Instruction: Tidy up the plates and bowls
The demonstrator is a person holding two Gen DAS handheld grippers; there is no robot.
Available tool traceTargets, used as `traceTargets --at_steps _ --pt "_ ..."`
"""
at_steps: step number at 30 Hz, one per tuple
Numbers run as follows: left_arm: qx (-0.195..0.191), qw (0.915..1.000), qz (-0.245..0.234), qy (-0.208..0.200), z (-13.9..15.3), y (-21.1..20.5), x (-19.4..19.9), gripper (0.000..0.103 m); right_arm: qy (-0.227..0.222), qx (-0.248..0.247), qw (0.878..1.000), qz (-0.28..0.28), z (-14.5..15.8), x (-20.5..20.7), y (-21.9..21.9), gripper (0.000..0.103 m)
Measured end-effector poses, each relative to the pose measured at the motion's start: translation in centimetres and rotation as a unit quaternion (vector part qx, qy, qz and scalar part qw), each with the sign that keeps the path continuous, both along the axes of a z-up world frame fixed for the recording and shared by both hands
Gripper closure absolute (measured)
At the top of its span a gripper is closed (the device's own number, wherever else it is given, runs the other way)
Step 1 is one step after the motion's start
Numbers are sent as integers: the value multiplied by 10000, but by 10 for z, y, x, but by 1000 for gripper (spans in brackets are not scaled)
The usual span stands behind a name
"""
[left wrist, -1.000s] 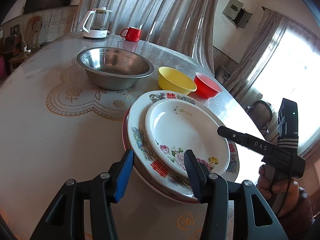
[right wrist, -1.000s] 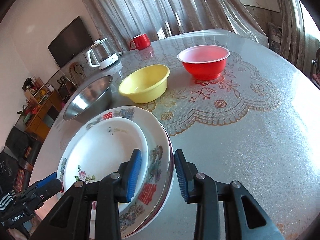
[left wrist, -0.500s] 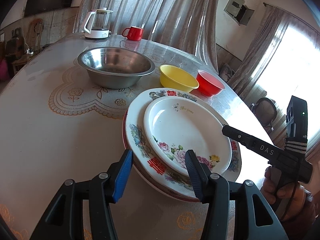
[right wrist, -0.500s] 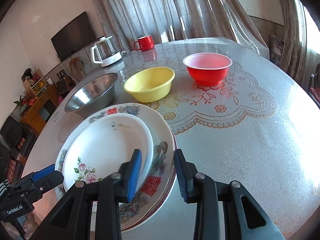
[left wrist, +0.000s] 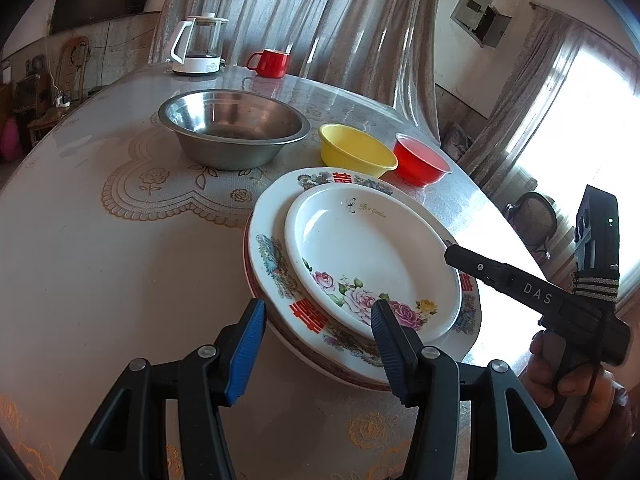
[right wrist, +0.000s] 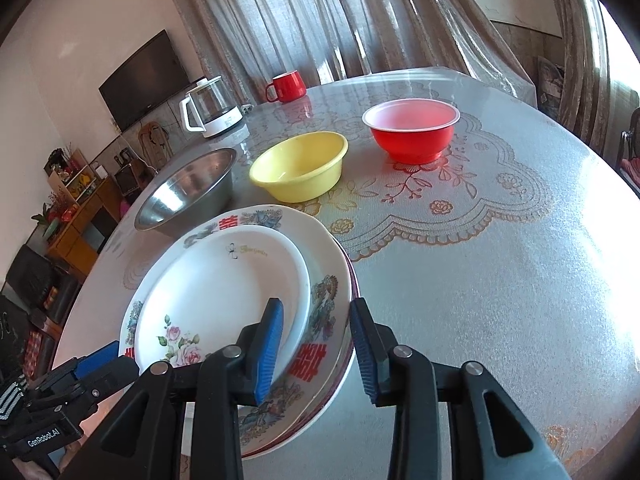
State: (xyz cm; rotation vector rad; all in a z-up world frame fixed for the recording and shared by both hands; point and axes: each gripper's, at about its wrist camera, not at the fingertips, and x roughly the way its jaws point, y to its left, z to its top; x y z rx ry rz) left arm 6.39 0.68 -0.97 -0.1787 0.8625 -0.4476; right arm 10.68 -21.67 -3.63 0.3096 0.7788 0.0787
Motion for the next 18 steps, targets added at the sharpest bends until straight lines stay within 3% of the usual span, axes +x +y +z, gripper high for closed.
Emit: traceTargets --at_steps 5,18 --pt "90 9998 157 88 -3 5 2 47 -10 49 10000 28 0 -2 2 61" --pt "284 9981 536 124 -2 19 -2 46 92 288 9995 56 0 -5 -3 60"
